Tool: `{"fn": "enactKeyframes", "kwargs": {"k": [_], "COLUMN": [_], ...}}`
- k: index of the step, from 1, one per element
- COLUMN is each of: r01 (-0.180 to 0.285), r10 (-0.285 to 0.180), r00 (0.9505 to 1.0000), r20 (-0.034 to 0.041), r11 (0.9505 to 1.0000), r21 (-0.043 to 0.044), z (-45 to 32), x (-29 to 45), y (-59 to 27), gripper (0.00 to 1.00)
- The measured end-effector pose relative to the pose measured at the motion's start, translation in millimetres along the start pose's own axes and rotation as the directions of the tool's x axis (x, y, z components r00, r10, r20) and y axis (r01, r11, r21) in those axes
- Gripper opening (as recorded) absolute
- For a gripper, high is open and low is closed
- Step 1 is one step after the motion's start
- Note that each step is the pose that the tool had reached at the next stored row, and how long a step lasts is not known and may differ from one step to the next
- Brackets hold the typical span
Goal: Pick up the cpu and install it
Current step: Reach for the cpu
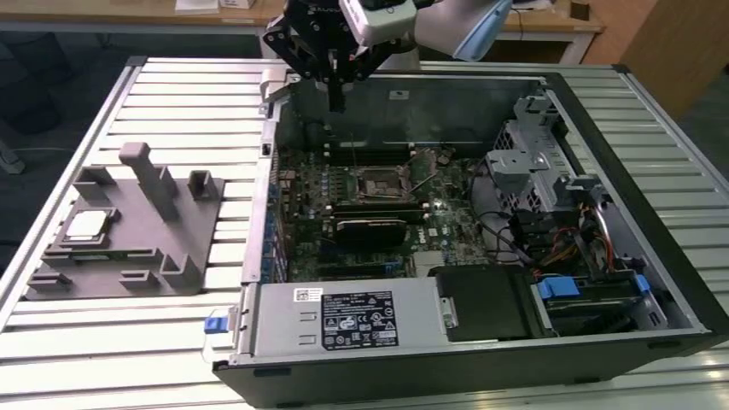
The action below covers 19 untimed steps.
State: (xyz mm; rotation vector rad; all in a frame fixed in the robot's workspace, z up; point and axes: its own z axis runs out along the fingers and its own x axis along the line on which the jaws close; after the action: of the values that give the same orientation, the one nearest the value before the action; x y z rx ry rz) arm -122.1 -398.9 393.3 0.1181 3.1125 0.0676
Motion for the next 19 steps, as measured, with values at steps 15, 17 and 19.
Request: {"fn": "enactKeyframes", "kwargs": {"k": [15, 17, 19], "r01": [0.000, 0.000, 0.000], "r10": [0.000, 0.000, 0.000], "r00": [1.0000, 1.0000, 1.0000], "r20": [0.0001, 0.0002, 0.0005], "r11": [1.0000, 1.0000, 1.0000], "r21": [0.0000, 0.0000, 0.0001], "z": [0.2, 0.1, 0.0], "x": [18.4, 22.7, 27.3], "y": [1.3, 0.9, 0.6], "gripper": [0.11, 0.11, 0.11]}}
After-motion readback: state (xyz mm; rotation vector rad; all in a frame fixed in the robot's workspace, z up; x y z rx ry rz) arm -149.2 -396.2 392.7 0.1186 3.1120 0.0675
